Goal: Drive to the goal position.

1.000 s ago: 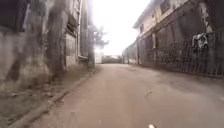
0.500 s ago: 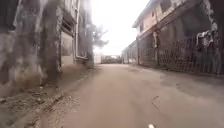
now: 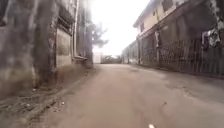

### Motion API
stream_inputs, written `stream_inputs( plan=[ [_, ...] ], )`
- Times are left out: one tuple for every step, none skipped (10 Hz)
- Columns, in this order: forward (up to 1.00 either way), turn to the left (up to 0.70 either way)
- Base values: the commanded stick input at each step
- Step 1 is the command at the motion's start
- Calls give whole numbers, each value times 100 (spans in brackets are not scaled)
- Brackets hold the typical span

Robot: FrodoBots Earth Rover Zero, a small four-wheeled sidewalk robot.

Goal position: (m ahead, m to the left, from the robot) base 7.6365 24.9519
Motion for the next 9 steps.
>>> stream_inputs(
  plan=[
    [50, 0],
    [50, 0],
    [50, 0],
    [50, 0],
    [50, -1],
    [50, -6],
    [50, -32],
    [50, 0],
    [50, 0]
  ],
)
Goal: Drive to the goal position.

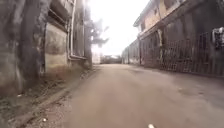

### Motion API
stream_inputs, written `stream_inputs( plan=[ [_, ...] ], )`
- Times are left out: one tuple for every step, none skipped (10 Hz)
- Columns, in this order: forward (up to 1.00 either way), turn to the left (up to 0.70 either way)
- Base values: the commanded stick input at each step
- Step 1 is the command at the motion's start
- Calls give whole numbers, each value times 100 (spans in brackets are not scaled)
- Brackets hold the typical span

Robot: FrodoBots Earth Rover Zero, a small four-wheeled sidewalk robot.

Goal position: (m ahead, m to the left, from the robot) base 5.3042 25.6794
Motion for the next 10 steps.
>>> stream_inputs(
  plan=[
    [50, 0],
    [50, 0],
    [50, 0],
    [50, 0],
    [50, 0],
    [50, 0],
    [50, 0],
    [50, 0],
    [50, 0],
    [50, 0]
  ],
)
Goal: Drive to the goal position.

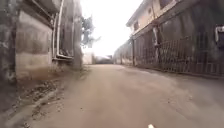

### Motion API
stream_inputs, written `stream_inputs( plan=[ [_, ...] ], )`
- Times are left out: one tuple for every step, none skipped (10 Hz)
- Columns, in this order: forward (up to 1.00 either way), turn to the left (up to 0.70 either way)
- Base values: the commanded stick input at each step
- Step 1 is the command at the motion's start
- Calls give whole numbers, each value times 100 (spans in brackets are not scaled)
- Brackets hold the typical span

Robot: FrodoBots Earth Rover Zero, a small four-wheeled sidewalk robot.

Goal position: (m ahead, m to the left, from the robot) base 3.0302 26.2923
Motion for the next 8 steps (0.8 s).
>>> stream_inputs(
  plan=[
    [50, 0],
    [50, 0],
    [50, 0],
    [50, 0],
    [50, 0],
    [50, 0],
    [50, 0],
    [50, 0]
  ],
)
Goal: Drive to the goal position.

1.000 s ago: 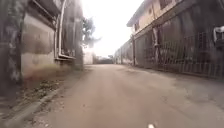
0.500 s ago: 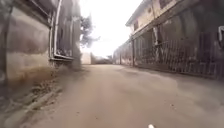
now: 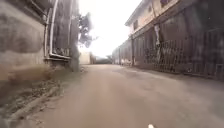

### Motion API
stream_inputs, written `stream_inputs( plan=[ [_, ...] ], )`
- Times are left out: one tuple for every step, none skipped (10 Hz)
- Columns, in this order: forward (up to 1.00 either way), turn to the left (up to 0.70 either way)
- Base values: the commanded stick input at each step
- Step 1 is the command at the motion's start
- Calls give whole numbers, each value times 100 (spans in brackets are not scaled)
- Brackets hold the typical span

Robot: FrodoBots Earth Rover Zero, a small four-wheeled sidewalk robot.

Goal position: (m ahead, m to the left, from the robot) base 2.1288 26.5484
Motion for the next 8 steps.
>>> stream_inputs(
  plan=[
    [50, 0],
    [50, 0],
    [50, 0],
    [50, 0],
    [50, 0],
    [50, 0],
    [50, 0],
    [50, 0]
  ],
)
